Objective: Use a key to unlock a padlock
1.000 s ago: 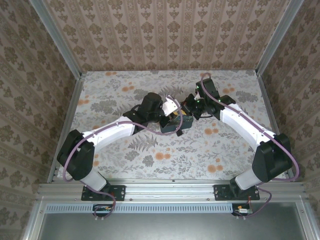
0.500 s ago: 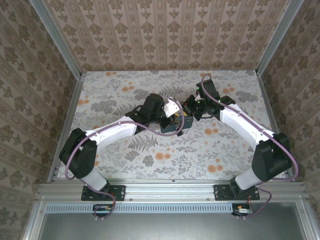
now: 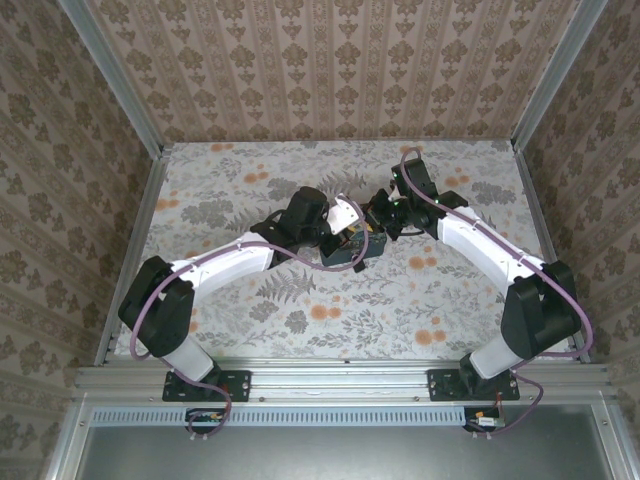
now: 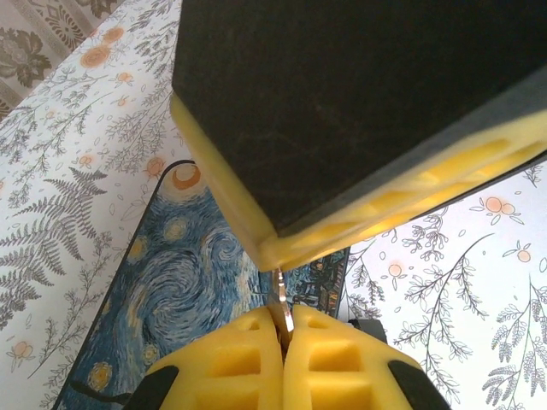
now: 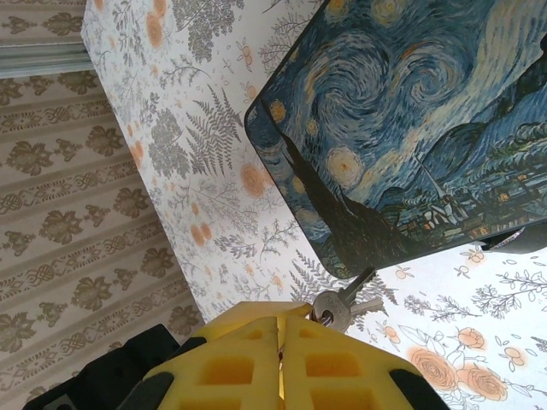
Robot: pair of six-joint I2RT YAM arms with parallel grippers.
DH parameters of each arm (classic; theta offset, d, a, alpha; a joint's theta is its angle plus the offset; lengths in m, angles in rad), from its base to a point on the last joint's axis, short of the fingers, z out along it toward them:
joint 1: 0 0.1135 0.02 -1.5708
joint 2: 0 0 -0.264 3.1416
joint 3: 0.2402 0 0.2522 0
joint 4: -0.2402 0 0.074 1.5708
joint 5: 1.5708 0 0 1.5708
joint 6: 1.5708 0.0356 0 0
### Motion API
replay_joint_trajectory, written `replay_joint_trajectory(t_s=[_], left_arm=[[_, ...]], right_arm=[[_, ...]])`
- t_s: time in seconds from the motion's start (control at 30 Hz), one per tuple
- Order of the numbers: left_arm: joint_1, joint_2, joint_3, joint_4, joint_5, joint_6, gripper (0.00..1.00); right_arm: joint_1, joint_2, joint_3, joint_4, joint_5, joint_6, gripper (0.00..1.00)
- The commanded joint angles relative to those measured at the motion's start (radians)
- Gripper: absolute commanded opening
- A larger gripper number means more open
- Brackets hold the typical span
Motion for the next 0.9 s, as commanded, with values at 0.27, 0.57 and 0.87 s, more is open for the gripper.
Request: replay_joint_trajectory(t_s=[0.27, 0.57, 0.87], left_arm=[[0.011, 0.062, 0.091, -0.019, 0.026, -0.054, 0.00], [0.018, 0.087, 0.126, -0.021, 0.061, -0.074, 0.00], [0.035, 0.080, 0.113, -0.015, 0.058, -0.086, 0.00]], right_arm=[[0.005, 0.063, 0.075, -0.009, -0.037, -0.065, 0.09], [-0.001, 0.074, 0.113, -0.032, -0.035, -0.090, 0.10], [-0.004, 0.109, 0.129, -0.030, -0.054, -0.097, 0.11]])
